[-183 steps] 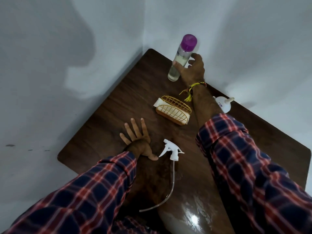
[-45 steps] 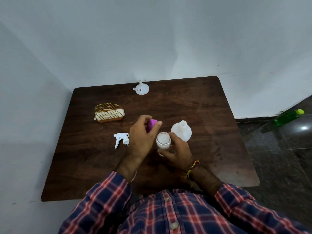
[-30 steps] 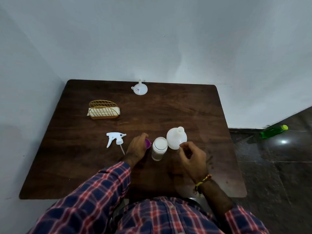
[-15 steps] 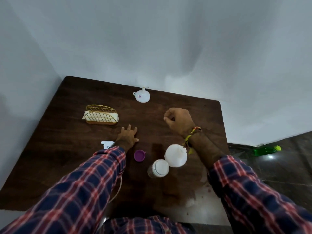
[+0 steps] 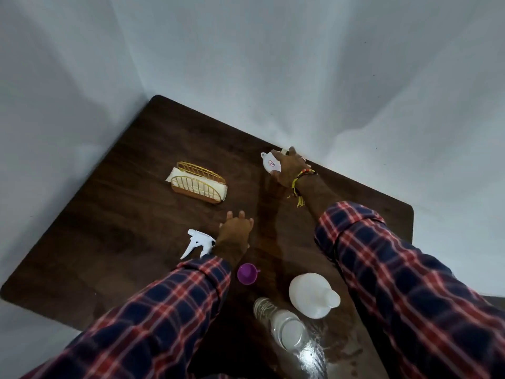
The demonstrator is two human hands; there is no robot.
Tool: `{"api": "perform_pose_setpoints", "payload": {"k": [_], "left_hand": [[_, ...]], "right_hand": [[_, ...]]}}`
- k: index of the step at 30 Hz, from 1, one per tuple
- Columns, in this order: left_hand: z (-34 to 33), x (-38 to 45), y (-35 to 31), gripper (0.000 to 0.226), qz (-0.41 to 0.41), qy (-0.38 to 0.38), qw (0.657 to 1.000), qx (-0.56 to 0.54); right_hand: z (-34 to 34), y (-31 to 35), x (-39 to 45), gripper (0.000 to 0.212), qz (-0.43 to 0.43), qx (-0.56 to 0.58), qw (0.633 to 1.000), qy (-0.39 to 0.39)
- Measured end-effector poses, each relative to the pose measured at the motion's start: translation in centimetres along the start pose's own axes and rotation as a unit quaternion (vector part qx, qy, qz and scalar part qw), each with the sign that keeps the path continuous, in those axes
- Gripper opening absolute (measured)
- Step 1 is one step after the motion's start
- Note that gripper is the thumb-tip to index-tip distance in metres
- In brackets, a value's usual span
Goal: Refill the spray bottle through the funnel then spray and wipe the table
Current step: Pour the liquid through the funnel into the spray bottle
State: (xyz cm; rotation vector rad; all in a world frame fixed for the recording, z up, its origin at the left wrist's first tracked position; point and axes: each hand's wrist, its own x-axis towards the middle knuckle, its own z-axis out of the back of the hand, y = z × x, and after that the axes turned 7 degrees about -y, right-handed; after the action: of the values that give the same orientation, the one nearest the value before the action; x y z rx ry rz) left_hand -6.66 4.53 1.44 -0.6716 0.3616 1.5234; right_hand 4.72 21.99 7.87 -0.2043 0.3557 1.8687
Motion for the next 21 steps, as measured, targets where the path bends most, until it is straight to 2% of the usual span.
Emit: {"api": "perform_pose_setpoints", "payload": {"k": [2,4,8,14,16,19,21], "left_hand": [[0.0,0.0,0.1,0.078,0.000,0.005,1.000,-0.004],[0.3,0.0,0.0,0.079,0.001,0.019,1.000,-0.010],[0.7,0.1,0.0,0.080,0.003,0.038,0.999,-0.023],[1.1,-0.4,-0.2,0.079,-0.005,0.026,1.000,-0.012],[1.3,-0.9,-0.3,0.079,-0.007,0.020,1.000,-0.010],[2.0,-2.1,-0.3,0.076,-0.018,0.011,1.000,-0.001],[2.9,-3.3,0.0,0.072,-0.025,0.006,1.000,-0.010]], "right_hand": [[-0.2,0.2,0.9,0.066,0.000,-0.012,1.000,0.001],[-0.3,0.3,1.2,0.054,0.011,0.009,1.000,-0.024],[-0.1,0.2,0.8,0.030,0.011,0.042,0.991,-0.126],[1.5,0.2,-2.6,0.025,-0.016,0.111,0.971,-0.213],[3.0,0.2,-4.6,0.021,-0.043,0.185,0.946,-0.262],[5.4,-0.5,-8.4,0.015,-0.100,0.329,0.886,-0.312],[7.0,-1.4,-11.6,0.028,-0.149,0.419,0.839,-0.314]]}}
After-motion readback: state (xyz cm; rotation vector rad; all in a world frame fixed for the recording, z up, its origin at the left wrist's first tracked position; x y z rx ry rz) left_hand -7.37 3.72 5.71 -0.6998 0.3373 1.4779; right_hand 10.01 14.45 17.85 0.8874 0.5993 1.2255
